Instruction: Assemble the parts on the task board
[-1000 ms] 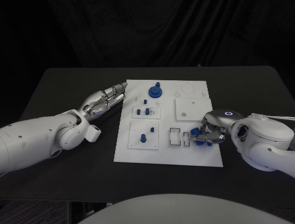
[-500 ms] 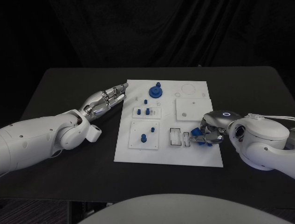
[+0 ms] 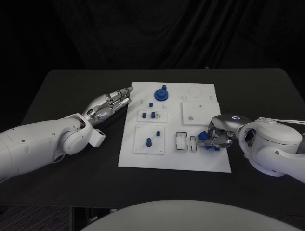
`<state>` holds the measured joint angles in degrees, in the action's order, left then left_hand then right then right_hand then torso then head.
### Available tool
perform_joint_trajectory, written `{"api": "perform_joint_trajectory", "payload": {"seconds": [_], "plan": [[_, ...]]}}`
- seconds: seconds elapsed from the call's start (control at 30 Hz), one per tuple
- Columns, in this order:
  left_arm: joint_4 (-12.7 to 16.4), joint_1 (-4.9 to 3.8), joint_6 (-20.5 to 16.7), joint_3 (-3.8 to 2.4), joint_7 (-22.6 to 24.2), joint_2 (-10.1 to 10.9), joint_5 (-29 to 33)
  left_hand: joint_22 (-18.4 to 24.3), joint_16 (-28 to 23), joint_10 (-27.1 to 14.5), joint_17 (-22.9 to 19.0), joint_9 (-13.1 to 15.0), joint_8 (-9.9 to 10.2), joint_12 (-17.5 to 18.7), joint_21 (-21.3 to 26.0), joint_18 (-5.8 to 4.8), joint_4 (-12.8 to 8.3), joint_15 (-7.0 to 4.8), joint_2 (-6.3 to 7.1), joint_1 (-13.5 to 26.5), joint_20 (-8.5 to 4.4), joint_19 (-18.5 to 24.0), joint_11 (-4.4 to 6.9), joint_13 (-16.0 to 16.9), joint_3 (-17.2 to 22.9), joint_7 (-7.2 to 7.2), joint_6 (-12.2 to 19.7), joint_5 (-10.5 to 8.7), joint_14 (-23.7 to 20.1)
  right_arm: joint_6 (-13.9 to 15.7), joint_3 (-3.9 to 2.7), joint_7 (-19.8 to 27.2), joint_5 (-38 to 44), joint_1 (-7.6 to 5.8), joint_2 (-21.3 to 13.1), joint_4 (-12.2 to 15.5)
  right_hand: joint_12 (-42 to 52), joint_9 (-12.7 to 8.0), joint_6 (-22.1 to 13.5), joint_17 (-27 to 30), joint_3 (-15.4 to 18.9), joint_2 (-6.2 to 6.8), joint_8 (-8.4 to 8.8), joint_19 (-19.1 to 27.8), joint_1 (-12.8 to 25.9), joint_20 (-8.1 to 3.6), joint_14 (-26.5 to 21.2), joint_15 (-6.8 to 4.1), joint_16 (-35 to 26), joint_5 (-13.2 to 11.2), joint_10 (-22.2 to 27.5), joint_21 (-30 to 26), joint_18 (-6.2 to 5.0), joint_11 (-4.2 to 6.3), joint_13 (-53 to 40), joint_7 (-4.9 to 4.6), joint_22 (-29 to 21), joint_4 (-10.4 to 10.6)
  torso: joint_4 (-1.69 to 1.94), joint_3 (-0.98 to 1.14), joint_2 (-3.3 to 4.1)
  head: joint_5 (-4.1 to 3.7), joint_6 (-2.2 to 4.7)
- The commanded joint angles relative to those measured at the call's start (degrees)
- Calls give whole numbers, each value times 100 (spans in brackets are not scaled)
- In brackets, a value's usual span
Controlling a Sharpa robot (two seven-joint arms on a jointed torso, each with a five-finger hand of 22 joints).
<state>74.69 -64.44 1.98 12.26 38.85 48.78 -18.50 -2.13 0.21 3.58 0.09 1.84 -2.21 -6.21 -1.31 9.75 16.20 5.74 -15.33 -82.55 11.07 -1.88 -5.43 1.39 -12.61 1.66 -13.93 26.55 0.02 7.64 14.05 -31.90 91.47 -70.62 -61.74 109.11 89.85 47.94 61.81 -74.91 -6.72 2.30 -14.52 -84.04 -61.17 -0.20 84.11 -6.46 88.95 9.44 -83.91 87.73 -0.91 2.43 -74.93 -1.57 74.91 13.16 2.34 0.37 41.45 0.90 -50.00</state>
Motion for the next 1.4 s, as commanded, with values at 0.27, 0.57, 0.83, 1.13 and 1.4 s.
{"api": "perform_joint_trajectory", "payload": {"seconds": [0.27, 0.57, 0.83, 1.13, 1.4], "plan": [[-3, 22, 94, -4, 106, -5, -1, 8, -21, 29, -9, 12, -42, -34, -21, -32, 7, 16, -19, -30, 21, -2, -12, 6, 33, 72, -23, 22, -2, 746, 13, 310, -559, 30, -112, 169, 15, 58, 136, -1210, -11, -100, -73, -470, -53, 21, 531, -13, -10, 35, -609, 3, 26, -8, -1507, 27, 1424, -90, -7, 4, -2, 19, 0], [-4, 29, 92, -4, 108, -12, -1, 9, -21, 29, -9, 12, -43, -33, -20, -31, 10, 18, -20, -26, 22, -1, -11, 6, 32, 80, -26, 19, -2, 1418, 10, 581, -1501, -9, -207, 327, 15, 110, 196, -1278, -11, -92, -101, -490, -174, -2, 545, -40, 18, 36, -609, 38, 36, 28, -1507, 66, 1437, -265, -7, 4, -2, 31, 0], [6, 31, 53, -4, 109, -5, -1, 9, -21, 31, -9, 12, -44, -36, -20, -31, 10, 20, -20, -25, 24, -1, -11, 6, 31, 87, -28, 19, -2, 1671, 10, 702, -2560, -66, -209, 364, 15, 113, 196, -1265, -13, -95, -101, -482, -184, -4, 542, -42, 13, 36, -609, 25, 32, 31, -1507, 68, 1432, -279, -7, 1, -4, 55, 0], [16, 31, 37, -4, 110, -15, -1, 7, -21, 32, -9, 13, -44, -38, -22, -31, 10, 21, -19, -24, 25, -3, -11, 6, 31, 90, -30, 20, -2, 1561, 10, 667, -3655, -80, -7, 259, 15, 123, 149, -1202, -32, -148, -80, -421, -211, -10, 530, -43, -11, 38, -609, -83, 1, 33, -1507, 65, 1391, -331, -10, 1, 3, 34, 0], [30, 31, 21, -5, 109, -3, 0, 6, -21, 35, -9, 14, -47, -42, -23, -31, 10, 24, -19, -24, 27, -5, -14, 7, 31, 93, -41, 21, -2, 1299, 10, 550, -3936, -82, 138, 134, 15, 125, 80, -1242, -19, -191, -62, -404, -170, -4, 537, -29, 4, 32, -609, -114, -7, 22, -1507, 45, 1379, -341, 0, -1, 1, 70, 0]]}}
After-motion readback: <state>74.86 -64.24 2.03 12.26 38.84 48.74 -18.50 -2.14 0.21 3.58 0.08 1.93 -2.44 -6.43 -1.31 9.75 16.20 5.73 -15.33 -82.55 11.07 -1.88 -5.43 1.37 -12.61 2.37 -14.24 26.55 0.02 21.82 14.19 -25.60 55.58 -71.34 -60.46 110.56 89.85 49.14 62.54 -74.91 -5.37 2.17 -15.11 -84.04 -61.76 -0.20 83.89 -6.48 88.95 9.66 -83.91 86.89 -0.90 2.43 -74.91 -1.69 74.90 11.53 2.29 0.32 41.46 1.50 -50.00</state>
